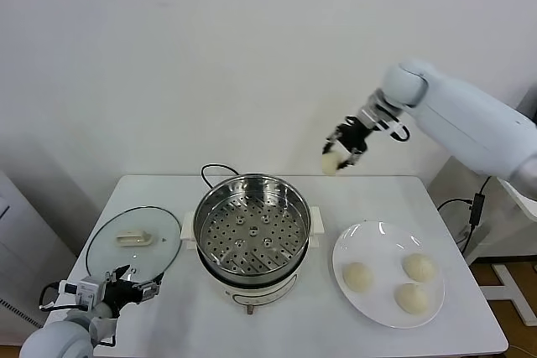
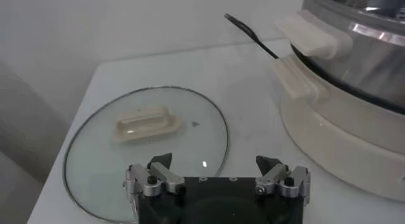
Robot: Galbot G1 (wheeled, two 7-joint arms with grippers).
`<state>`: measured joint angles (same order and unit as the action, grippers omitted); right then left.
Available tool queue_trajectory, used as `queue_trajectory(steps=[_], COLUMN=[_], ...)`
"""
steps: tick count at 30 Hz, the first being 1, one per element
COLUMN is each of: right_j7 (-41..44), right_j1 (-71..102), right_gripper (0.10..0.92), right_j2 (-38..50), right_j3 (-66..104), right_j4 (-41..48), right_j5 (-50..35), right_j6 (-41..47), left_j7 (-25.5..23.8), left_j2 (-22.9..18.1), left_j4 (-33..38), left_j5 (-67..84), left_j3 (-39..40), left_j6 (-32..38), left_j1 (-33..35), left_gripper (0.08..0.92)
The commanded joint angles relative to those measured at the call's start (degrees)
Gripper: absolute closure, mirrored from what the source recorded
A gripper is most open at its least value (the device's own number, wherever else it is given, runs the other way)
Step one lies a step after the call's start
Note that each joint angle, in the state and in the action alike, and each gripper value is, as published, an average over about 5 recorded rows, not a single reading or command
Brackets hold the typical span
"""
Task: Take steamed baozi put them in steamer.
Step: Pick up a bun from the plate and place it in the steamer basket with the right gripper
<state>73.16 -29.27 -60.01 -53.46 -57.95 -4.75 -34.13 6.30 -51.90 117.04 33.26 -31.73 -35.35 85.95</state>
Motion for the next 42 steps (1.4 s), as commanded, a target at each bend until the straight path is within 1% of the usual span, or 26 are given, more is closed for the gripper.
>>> queue_trajectory(steps=[1,14,23,29,42], right_j7=[-0.6,-1.2,-0.8,-1.2,-1.8], right_j1=[-0.9,5.2,9.4,13.8,18.2], right_gripper=[0.533,0.533,0.533,0.533,0.533], right_j2=[-11.1,-12.6,-14.0,-14.8,-15.5], right_j3=[2.2,2.7,5.0,8.9,11.0], right_j4=[2.9,-5.6,-6.4,-6.2,-4.9], right_j5=[6.5,15.3,24.2,31.7,34.5], right_j6=[-15.8,-15.9,-15.9,-15.9,-15.9], left_j7=[0.0,0.0,0.0,0.0,0.0], left_j2=[0.3,0.6,0.4,0.3,0.1], left_j4=[-0.2,-0.7,-0.9,-0.8,-0.9], left_j5=[-0.1,-0.1,-0.3,-0.3,-0.4], left_j3=[0.1,0.0,0.0,0.0,0.0], left_j6=[0.1,0.4,0.5,0.5,0.5], left_j1=[0.0,0.1,0.1,0.3,0.4], left_gripper=[0.177,0.177,0.177,0.177,0.177])
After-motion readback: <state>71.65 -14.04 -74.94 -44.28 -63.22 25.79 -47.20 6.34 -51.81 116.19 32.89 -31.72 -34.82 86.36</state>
